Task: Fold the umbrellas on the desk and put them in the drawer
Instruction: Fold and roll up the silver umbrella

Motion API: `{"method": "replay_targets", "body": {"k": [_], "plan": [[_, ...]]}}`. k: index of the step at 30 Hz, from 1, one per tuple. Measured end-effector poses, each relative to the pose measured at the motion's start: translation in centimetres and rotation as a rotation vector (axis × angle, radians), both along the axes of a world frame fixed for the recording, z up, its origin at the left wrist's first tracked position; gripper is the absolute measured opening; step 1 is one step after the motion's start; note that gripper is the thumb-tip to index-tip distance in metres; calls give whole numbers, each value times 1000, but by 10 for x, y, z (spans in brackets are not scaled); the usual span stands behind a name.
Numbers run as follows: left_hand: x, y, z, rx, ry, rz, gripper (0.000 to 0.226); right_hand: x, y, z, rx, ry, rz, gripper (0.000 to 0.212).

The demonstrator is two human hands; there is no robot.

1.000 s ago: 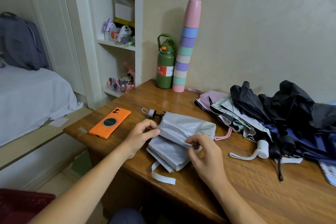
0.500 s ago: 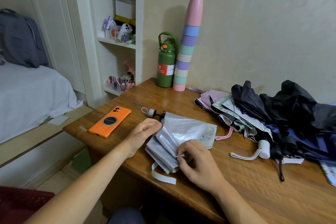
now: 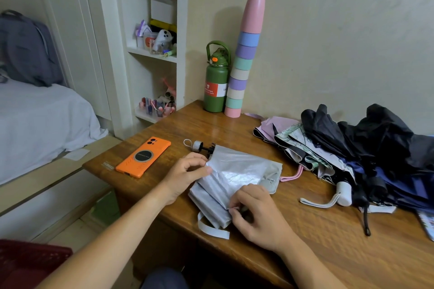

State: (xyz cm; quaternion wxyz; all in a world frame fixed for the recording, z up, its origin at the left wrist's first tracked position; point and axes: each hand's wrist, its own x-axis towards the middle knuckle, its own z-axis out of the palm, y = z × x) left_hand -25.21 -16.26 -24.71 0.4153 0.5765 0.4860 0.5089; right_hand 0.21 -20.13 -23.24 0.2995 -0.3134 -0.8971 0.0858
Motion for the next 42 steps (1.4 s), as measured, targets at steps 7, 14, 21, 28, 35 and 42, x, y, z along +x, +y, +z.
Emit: {"method": "replay_targets", "body": {"k": [7, 14, 21, 28, 35, 42], "plan": [[5, -4, 6, -33, 58, -43, 26, -1, 1, 0, -15, -55, -6, 9], [13, 1, -2, 3, 383, 201, 57, -1, -2, 0, -9, -148, 19, 6], [19, 3, 11, -70, 691, 235, 19, -2, -3, 0, 7, -198, 64, 6], [45, 3, 31, 524, 984, -15, 35, -5, -2, -4, 47, -214, 108, 6], [54, 11, -4, 213, 1335, -161, 64, -3, -2, -5, -4, -196, 125, 3], [52, 10, -13, 220, 1341, -185, 84, -12, 20, -1, -25, -61, -2, 14]]}}
